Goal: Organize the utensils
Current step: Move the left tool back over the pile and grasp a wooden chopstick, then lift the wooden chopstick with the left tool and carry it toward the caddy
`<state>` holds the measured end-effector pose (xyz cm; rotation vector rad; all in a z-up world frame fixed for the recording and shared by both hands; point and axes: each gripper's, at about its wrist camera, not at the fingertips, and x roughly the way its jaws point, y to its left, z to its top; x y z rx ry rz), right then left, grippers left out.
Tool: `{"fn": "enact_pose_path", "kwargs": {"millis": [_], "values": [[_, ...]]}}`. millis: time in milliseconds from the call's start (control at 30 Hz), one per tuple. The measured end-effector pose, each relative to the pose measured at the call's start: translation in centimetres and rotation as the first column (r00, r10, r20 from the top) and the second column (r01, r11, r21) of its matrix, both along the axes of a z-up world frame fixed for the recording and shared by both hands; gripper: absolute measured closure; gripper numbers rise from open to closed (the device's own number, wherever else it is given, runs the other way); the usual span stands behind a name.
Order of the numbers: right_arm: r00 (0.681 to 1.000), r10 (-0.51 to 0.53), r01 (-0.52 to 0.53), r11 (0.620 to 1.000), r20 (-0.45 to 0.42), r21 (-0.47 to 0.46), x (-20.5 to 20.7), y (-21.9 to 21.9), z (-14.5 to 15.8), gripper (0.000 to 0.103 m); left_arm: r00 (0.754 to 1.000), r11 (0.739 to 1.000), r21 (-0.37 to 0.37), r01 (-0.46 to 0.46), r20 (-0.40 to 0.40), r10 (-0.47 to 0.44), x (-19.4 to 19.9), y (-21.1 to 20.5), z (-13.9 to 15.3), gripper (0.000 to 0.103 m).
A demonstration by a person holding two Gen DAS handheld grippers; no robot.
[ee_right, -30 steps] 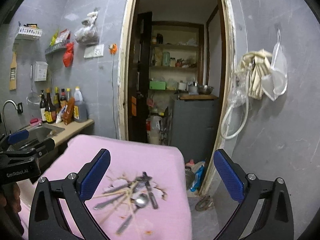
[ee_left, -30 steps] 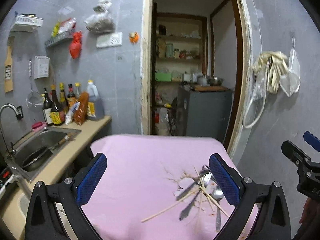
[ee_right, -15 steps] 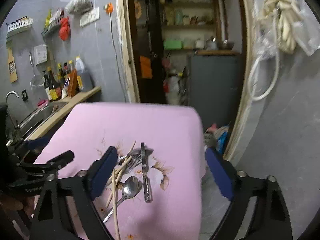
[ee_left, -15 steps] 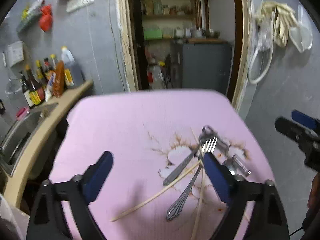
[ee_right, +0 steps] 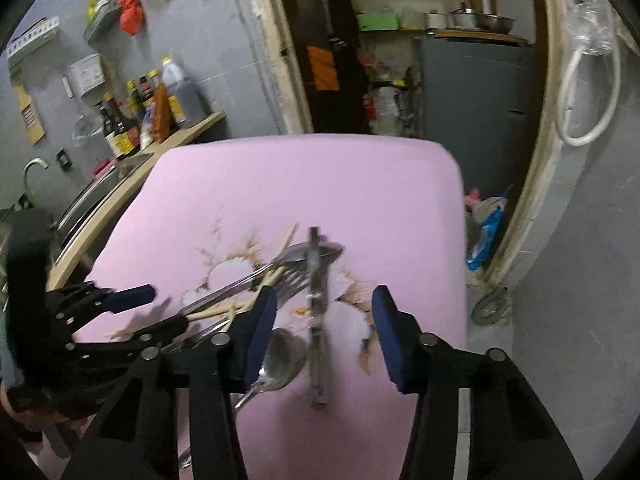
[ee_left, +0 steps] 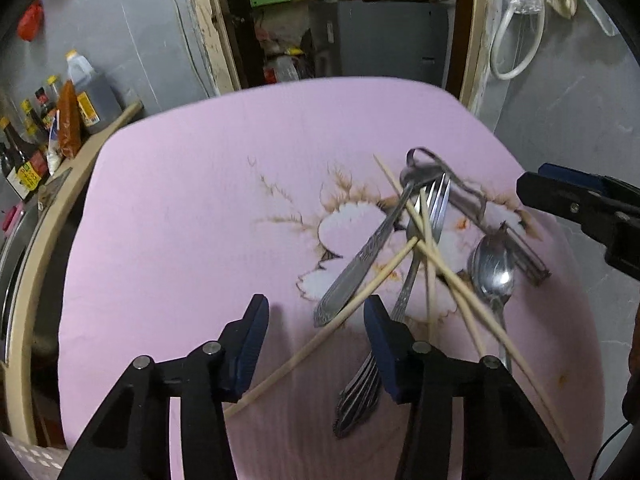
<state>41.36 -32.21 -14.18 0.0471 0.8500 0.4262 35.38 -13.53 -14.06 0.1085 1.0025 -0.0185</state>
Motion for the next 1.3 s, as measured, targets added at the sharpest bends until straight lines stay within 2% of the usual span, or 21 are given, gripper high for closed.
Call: {"fn": "enact_pose_path", "kwargs": {"millis": [200,500,567,633,900,1033,1167,1300], "values": [[0.989,0.137,-0.135,0.990,-0.054,0.034,-0.2,2.5,-0.8,0.082,0.999,0.999,-0.039,-0.014,-0.039,0.013,-0.1,0.6,-0.7,0.065],[0.961,0.235,-0.234,0.972,-0.146,0.024,-0.5,5.7,-2.8,0.088,0.997,0.997,-0.082,-0.008,-0.074,0.002,-0.4,1.5,-0.8,0.073],[0.958,0.234,-0.235,0.972,-0.169,0.016,-0.3,6.1,-3.4,0.089,0.997,0.997,-0.081,-0.007,-0.082,0.000,-0.5,1.3,-0.8,0.075],[0.956,0.227,-0.228,0.974,-0.188,0.013,-0.2,6.3,-3.8,0.096,0.996,0.997,-0.076,-0.003,-0.089,-0.003,-0.7,1.5,-0.8,0.078],[0.963,0.189,-0.179,0.981,-0.190,0.071,-1.0,5.4,-3.2,0.099,0.993,0.996,-0.094,0.010,-0.116,-0.021,-1.4,1.4,-0.1,0.098],[0.971,0.157,-0.133,0.982,-0.183,0.134,-1.5,4.1,-2.7,0.099,0.993,0.985,-0.168,-0.024,-0.119,0.004,-1.9,1.9,0.5,0.098],[0.978,0.117,-0.076,0.971,-0.171,0.228,-2.2,2.8,-1.7,0.099,0.995,0.953,-0.295,-0.062,-0.094,0.036,-3.0,3.0,1.5,0.098],[0.987,0.079,-0.038,0.960,-0.138,0.277,-3.2,1.9,-0.5,0.099,0.998,0.939,-0.339,-0.058,-0.037,0.048,-4.3,3.5,3.1,0.098]]}}
